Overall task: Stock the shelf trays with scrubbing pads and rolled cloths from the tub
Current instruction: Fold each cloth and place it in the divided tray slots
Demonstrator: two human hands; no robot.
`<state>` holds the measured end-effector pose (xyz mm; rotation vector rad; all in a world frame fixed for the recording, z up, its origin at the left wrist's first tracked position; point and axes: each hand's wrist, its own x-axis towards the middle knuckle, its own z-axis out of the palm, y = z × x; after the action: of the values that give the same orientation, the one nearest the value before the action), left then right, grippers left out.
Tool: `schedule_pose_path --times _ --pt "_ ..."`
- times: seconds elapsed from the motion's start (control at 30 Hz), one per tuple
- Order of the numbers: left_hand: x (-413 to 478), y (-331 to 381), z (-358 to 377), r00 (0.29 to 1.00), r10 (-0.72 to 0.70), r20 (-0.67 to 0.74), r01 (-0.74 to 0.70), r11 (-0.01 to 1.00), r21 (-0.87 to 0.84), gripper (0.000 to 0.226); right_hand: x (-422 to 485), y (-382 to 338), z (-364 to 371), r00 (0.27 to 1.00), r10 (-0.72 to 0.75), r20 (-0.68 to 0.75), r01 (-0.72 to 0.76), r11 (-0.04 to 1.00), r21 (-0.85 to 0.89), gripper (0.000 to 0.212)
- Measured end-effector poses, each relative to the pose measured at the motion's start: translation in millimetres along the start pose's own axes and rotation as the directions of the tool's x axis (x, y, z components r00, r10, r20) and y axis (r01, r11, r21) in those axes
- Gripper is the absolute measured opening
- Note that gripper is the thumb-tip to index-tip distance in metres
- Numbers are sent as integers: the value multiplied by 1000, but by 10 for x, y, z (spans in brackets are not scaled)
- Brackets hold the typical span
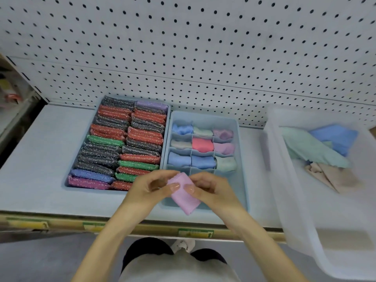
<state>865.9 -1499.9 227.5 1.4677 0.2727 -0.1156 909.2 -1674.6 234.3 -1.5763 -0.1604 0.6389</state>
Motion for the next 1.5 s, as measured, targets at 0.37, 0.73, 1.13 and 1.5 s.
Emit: schedule_pose_path --times 0.37,0.73,1.13,1.5 --pt "95 -261 -264 980 95 -175 -54 974 222 18 472 28 -166 995 -101 4 78 747 -660 12" --pt "-19 -312 -211 982 -28 -187 83 952 295 48 825 214 157 956 -143 255 253 -31 -967 40" --pt "40 -246 -97 947 181 -264 -12 845 535 32 703 331 42 958 -142 248 282 335 -899 32" --pt "525 287 1894 954 240 178 -293 869 400 35 -436 -103 -1874 817 -178 -548 -68 915 -399 16"
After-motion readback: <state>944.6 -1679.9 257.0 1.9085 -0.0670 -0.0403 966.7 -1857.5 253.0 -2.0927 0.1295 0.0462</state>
